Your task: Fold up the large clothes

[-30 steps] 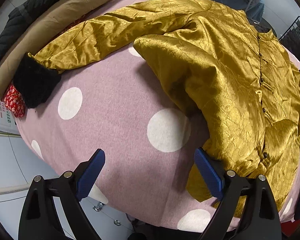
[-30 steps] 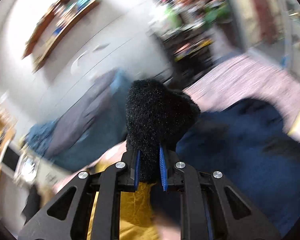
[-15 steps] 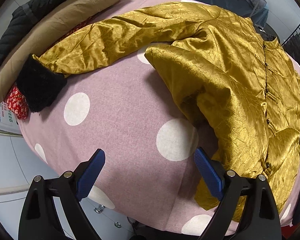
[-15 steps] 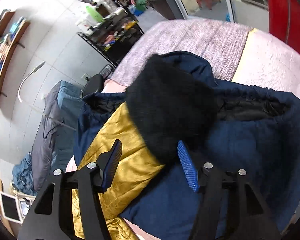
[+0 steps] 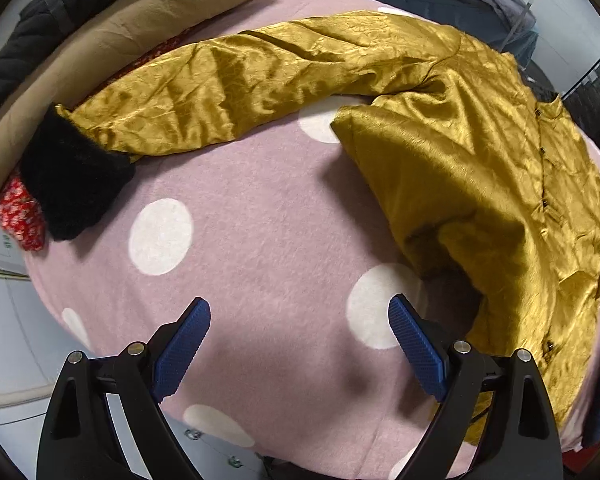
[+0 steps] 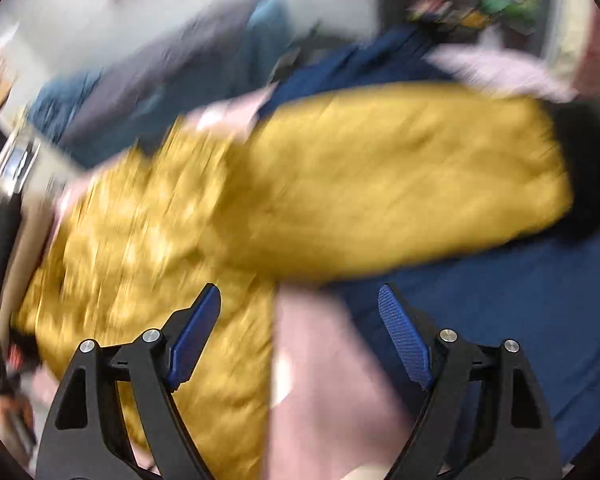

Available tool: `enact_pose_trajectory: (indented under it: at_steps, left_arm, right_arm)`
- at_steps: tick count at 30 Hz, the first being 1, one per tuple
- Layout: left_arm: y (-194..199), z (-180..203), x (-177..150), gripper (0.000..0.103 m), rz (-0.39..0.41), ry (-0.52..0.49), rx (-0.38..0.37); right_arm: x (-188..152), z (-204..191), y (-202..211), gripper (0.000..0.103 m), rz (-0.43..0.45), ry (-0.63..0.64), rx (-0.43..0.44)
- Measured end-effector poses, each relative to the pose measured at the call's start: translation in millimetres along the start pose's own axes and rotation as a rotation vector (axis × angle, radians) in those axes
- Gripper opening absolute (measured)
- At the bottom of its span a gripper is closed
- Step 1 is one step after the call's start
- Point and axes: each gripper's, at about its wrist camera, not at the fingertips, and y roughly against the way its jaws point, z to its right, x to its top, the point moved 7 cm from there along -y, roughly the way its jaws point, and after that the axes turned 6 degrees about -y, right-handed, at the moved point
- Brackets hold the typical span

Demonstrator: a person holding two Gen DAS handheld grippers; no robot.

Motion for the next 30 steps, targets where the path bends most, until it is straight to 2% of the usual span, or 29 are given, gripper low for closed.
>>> enact_pose_trajectory:
  at_steps: [4, 8, 11, 14, 19, 21, 23, 24, 25, 26, 27, 28, 30]
  left_arm:
    - [-14.2, 19.5, 10.2, 0.092, 0.010, -0.001, -0.127]
    - [-24.4, 51.6, 26.2, 0.092, 0.020, 0.002, -0.228]
    - [-29.8, 81.2, 46.1, 0.092, 0.036, -0.043, -0.253]
    - [-36.9, 113.5, 66.8, 0.092, 0.044, -0.124, -0.249]
    - [-59.0, 146.6, 81.9, 0.092, -0.009, -0.220, -0.238]
    - [-61.8, 149.2, 81.7, 0.082, -0.026, -0.226, -0.258]
    - [-60.9, 151.5, 79.8, 0.057, -0.041, -0.245, -0.277]
    - [-58.3, 150.6, 78.8, 0.049, -0.042, -0.260, -0.266]
    - [-55.2, 149.5, 77.3, 0.035, -0.042, -0.279, -0.254]
    - [-50.1, 147.8, 75.4, 0.025, -0.044, -0.299, -0.245]
    - [-44.0, 144.9, 73.6, 0.022, -0.041, -0.310, -0.244]
    - [-35.6, 141.0, 71.5, 0.015, -0.034, -0.318, -0.254]
    - [-19.2, 130.1, 67.0, 0.012, -0.016, -0.323, -0.262]
  right_arm:
    - [-56.4, -18.1, -44.6, 0.081, -0.162, 0.025, -0.018]
    - [-103.3, -27.4, -51.0, 0.081, -0.213, 0.018, -0.023]
    - [-119.5, -21.3, -45.1, 0.081, -0.219, 0.003, -0.041]
    - [-119.9, -10.5, -36.3, 0.081, -0.197, -0.034, -0.075]
    - [-121.2, 2.2, -31.1, 0.081, -0.195, -0.133, -0.082]
    - [-127.4, 6.9, -31.9, 0.081, -0.210, -0.163, -0.085]
    - [-135.2, 9.2, -34.1, 0.081, -0.230, -0.190, -0.077]
    - [-139.1, 9.6, -35.7, 0.081, -0.241, -0.199, -0.072]
    - [-142.2, 9.8, -37.7, 0.081, -0.252, -0.206, -0.067]
    - [-144.5, 9.8, -39.7, 0.081, -0.261, -0.214, -0.062]
    - [-146.7, 10.7, -42.1, 0.081, -0.273, -0.227, -0.052]
    - [-148.1, 11.1, -44.2, 0.081, -0.281, -0.236, -0.046]
    - [-150.5, 12.0, -48.7, 0.081, -0.296, -0.252, -0.037]
